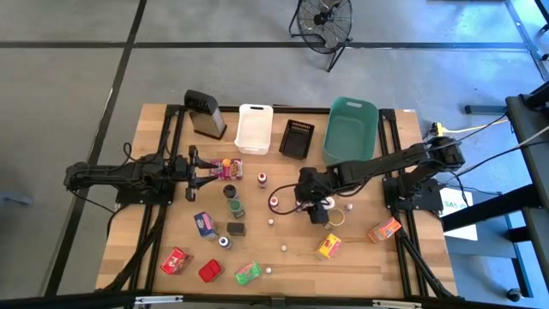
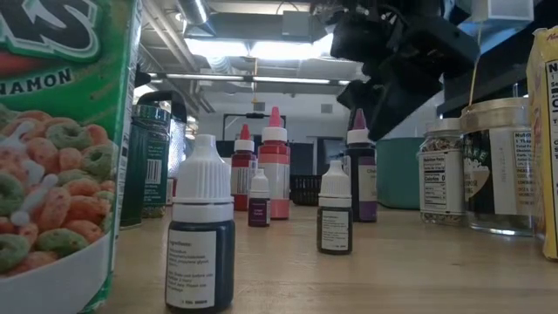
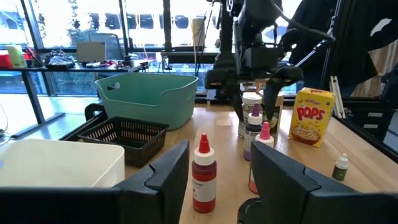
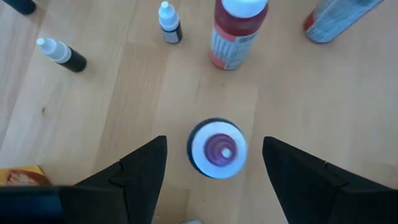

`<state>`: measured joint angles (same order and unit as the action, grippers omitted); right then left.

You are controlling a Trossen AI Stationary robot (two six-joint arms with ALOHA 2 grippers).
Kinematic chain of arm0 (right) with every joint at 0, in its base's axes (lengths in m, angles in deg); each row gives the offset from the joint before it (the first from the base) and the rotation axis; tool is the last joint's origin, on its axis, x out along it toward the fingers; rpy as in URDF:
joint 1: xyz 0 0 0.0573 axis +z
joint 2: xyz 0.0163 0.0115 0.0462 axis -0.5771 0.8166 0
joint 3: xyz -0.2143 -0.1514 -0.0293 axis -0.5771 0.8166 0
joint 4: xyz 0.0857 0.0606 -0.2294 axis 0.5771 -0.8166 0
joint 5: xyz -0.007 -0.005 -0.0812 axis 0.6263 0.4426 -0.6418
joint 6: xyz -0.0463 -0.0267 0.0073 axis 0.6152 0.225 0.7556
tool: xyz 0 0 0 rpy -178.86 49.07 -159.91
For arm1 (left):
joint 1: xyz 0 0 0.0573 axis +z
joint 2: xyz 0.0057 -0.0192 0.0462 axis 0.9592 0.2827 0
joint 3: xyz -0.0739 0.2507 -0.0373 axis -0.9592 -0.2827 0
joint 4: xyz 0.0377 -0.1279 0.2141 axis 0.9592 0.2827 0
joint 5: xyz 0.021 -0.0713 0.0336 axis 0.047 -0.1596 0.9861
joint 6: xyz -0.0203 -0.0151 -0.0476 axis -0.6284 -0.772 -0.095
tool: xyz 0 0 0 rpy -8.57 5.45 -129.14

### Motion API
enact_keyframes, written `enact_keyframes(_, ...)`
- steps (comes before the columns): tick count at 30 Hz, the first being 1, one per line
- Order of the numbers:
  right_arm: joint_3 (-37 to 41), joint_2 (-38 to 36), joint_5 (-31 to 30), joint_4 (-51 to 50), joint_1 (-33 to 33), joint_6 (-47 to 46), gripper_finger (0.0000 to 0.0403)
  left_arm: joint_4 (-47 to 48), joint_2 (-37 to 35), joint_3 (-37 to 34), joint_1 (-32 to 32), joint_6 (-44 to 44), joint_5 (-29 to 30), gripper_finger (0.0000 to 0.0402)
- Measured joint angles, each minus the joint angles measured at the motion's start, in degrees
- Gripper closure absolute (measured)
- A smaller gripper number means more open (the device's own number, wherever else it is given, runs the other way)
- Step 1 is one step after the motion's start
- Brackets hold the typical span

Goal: Pick & Place Kitchen Items
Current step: Put the large purple food coloring bottle into the black bin

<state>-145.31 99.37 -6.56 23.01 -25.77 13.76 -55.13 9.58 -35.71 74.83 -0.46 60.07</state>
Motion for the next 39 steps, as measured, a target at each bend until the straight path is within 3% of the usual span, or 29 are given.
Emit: enact_keyframes(39,0.07,6.00,1.69,3.30,0.04,2.82,0.0134,-0.04,0.04,0.00,-0.01,1.38,0.13,0.0235)
